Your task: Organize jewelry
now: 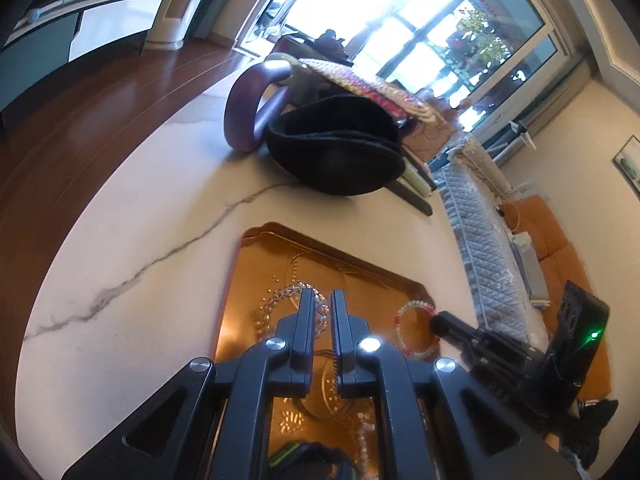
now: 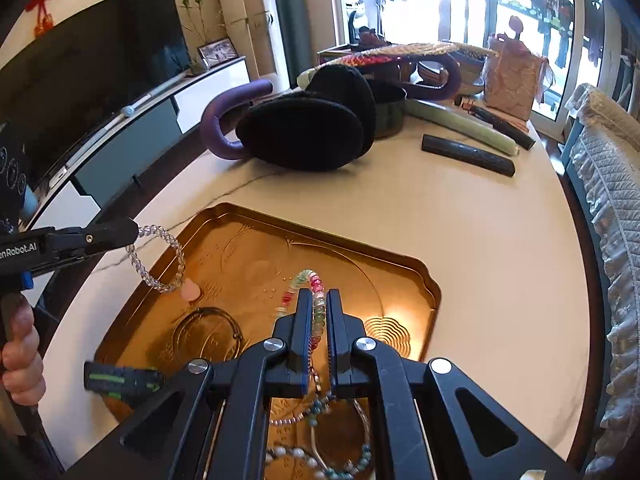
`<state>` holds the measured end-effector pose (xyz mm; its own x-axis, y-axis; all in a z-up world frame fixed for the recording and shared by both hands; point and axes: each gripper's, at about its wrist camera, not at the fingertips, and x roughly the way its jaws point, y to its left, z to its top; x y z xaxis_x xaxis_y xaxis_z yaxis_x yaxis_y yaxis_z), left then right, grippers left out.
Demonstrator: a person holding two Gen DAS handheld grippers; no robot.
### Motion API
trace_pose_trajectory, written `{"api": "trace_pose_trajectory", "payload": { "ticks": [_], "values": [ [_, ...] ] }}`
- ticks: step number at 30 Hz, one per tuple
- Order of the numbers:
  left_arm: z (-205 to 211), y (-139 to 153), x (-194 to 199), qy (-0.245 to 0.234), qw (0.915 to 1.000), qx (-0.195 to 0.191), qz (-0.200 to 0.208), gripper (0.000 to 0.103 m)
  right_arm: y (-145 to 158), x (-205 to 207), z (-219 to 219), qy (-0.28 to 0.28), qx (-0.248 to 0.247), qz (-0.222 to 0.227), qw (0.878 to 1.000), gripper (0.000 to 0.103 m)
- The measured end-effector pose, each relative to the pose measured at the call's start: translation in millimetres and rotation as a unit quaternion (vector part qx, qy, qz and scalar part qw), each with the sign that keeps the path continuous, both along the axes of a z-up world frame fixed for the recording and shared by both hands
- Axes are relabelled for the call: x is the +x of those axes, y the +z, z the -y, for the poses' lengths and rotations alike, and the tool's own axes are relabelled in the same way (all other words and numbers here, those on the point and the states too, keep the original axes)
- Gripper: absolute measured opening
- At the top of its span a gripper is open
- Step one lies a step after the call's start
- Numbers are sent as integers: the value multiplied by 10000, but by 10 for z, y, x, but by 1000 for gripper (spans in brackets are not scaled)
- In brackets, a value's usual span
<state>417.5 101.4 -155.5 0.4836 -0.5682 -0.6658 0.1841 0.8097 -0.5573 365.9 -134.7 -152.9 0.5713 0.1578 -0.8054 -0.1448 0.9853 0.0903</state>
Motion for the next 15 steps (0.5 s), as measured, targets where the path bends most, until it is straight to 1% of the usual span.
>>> {"api": "trace_pose_trajectory", "payload": {
  "ticks": [3, 6, 7, 8, 10, 11, 12, 13, 15],
  "values": [
    [66, -80, 61, -53, 9998, 166, -65, 8, -28, 67, 10, -122, -205, -19, 9997, 6],
    [125, -123, 67, -68, 9994, 346, -24, 8, -106, 149, 121, -275, -141, -219, 9993, 6],
    [135, -126, 60, -24, 9989, 476, -39, 8, -134, 154, 153, -296, -103, -288, 9991, 6],
    [135, -123, 58, 6, 9983, 578, -64, 11, -161, 145, 191, -329, -55, -345, 9988, 7],
    [121, -95, 45, 122, 9967, 804, -71, 27, -194, 97, 302, -441, 195, -431, 9979, 22],
    [110, -78, 36, 245, 9950, 970, -49, 48, -185, 48, 359, -475, 363, -389, 9975, 44],
    [105, -48, 9, 408, 9919, 1201, 38, 68, -161, -10, 397, -479, 467, -296, 9973, 57],
    [95, -16, -21, 495, 9896, 1346, 135, 73, -140, -46, 407, -470, 476, -240, 9975, 59],
    [92, 52, -94, 532, 9865, 1520, 311, 74, -76, -213, 428, -406, 431, -89, 9982, 59]
  ]
}}
